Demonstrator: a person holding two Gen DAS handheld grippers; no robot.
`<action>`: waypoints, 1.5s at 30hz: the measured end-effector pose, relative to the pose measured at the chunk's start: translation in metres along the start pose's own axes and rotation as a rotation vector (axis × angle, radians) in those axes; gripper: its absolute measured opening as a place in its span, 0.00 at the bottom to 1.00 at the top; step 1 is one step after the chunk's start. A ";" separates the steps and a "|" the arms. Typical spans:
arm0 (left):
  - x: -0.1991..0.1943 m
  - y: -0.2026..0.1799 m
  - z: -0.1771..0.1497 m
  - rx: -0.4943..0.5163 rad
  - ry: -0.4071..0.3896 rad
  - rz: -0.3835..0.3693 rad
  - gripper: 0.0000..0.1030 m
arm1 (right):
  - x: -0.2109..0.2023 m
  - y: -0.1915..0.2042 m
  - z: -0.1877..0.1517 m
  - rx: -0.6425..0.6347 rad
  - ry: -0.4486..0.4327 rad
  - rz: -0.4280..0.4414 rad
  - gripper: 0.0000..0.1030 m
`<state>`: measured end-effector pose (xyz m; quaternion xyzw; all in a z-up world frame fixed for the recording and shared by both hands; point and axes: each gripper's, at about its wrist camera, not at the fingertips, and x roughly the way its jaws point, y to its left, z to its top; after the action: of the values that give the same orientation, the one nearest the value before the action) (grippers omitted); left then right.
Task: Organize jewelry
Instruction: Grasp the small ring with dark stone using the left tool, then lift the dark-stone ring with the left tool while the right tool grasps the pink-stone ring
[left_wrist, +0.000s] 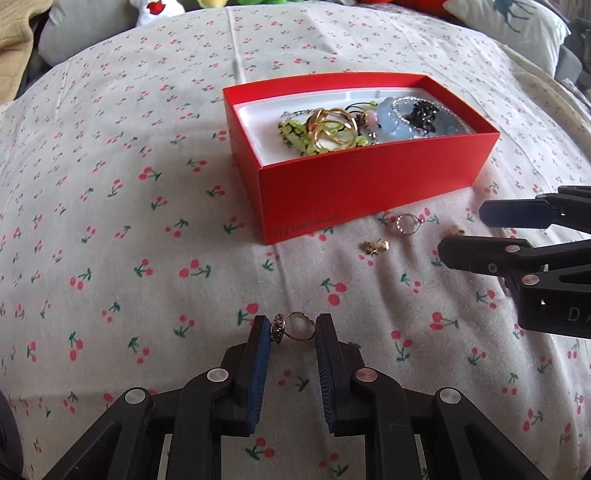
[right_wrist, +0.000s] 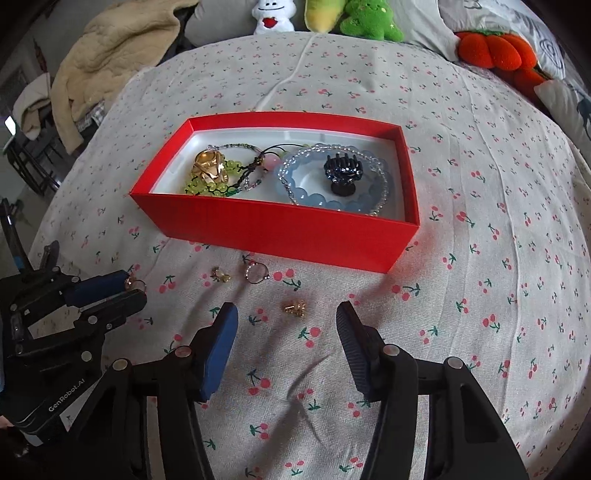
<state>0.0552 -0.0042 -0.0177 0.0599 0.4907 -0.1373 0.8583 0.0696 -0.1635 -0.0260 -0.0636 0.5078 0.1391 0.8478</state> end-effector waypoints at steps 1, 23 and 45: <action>-0.001 0.002 -0.001 -0.012 0.008 -0.001 0.19 | 0.003 0.003 0.001 -0.012 0.009 -0.004 0.51; -0.002 0.016 -0.005 -0.061 0.033 -0.013 0.19 | 0.036 0.030 0.022 -0.157 0.034 -0.052 0.19; -0.005 0.021 0.000 -0.094 0.018 -0.028 0.19 | 0.000 0.003 0.016 -0.023 0.013 0.069 0.15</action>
<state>0.0588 0.0171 -0.0143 0.0138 0.5053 -0.1257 0.8536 0.0820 -0.1564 -0.0188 -0.0567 0.5136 0.1737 0.8383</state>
